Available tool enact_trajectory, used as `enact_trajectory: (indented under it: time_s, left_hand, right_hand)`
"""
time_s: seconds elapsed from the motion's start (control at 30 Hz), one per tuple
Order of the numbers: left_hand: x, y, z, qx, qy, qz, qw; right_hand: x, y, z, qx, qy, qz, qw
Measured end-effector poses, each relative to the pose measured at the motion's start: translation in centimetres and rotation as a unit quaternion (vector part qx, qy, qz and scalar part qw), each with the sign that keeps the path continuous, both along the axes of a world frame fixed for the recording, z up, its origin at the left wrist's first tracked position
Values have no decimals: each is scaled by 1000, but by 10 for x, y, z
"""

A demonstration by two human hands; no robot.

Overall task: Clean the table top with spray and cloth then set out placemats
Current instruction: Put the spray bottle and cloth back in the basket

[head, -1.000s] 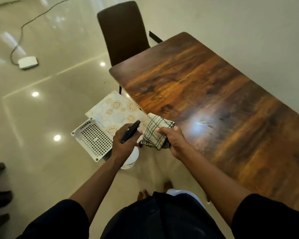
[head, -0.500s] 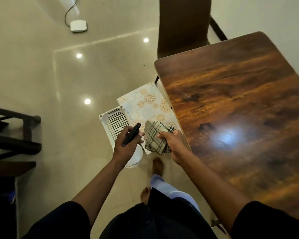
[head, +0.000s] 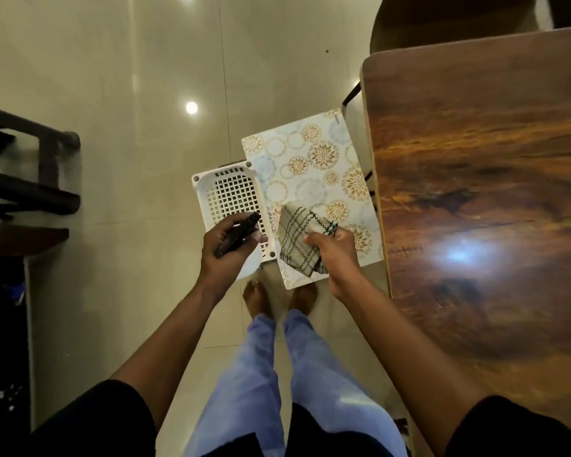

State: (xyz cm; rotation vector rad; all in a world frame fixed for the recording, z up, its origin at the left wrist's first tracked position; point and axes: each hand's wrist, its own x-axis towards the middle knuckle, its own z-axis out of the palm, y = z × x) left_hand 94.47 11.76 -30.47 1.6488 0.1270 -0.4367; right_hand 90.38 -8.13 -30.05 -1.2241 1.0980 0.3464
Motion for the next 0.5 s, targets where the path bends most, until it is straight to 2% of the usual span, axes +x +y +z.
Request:
enact_trajectory:
  time_s: [0.33,0.5]
  left_hand:
    - [31,13,-92,-57,-19,-24,998]
    - [43,20,-125,-74,-51,-104,991]
  right_hand:
    - [25,4,-72,-27,-13,12,999]
    - [28,-1,-95,-32,-26,14,999]
